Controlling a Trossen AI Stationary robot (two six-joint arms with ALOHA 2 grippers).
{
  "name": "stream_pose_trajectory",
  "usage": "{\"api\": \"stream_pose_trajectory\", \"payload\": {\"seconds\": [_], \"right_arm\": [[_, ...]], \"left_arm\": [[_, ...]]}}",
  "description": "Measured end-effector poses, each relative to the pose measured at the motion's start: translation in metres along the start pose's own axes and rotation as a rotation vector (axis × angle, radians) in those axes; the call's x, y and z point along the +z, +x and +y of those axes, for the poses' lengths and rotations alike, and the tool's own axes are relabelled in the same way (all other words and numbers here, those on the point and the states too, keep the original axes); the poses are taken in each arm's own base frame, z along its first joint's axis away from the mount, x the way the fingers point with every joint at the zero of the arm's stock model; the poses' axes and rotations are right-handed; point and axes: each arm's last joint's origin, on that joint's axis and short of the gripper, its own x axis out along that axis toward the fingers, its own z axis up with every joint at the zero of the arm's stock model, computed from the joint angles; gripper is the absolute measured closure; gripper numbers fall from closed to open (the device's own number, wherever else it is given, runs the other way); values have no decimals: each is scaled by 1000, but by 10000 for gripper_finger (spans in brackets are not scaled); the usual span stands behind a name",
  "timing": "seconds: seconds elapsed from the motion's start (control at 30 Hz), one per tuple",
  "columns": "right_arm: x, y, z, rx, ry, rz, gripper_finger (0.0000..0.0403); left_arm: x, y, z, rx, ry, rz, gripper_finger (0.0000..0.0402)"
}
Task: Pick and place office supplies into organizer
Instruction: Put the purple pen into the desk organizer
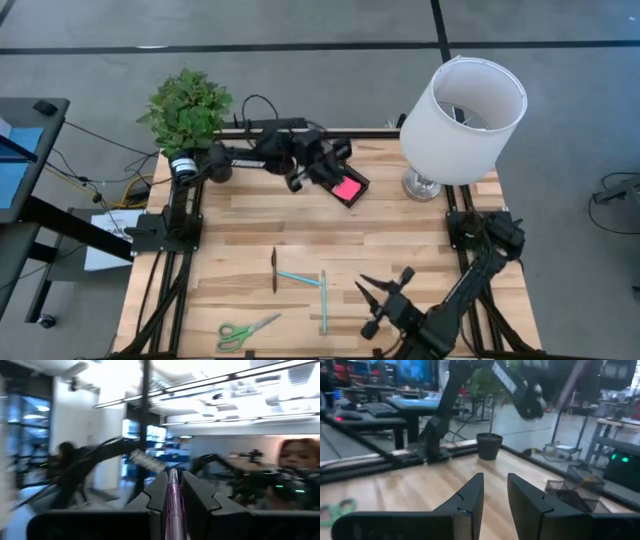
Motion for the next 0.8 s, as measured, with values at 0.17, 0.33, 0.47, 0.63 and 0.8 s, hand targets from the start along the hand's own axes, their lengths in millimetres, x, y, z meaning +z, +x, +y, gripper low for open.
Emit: {"api": "stream_pose_trajectory", "payload": {"seconds": [0.17,0.33,0.47,0.63,0.8], "right_arm": [[-43,5,-11,-10,-60,-8,324],[-62,24,-23,-64,-101,2,324],[-60,37,-24,-99,-176,24,324],[-58,55,-24,-131,-259,164,324],[-52,80,-27,-184,-301,206,324]], "left_arm": [[-18,61,-37,-141,55,-36,372],[-41,110,-71,-193,128,-122,372],[-55,139,-96,-233,170,-151,372],[-67,162,-117,-236,266,-171,372],[-73,172,-127,-237,281,-156,372]]}}
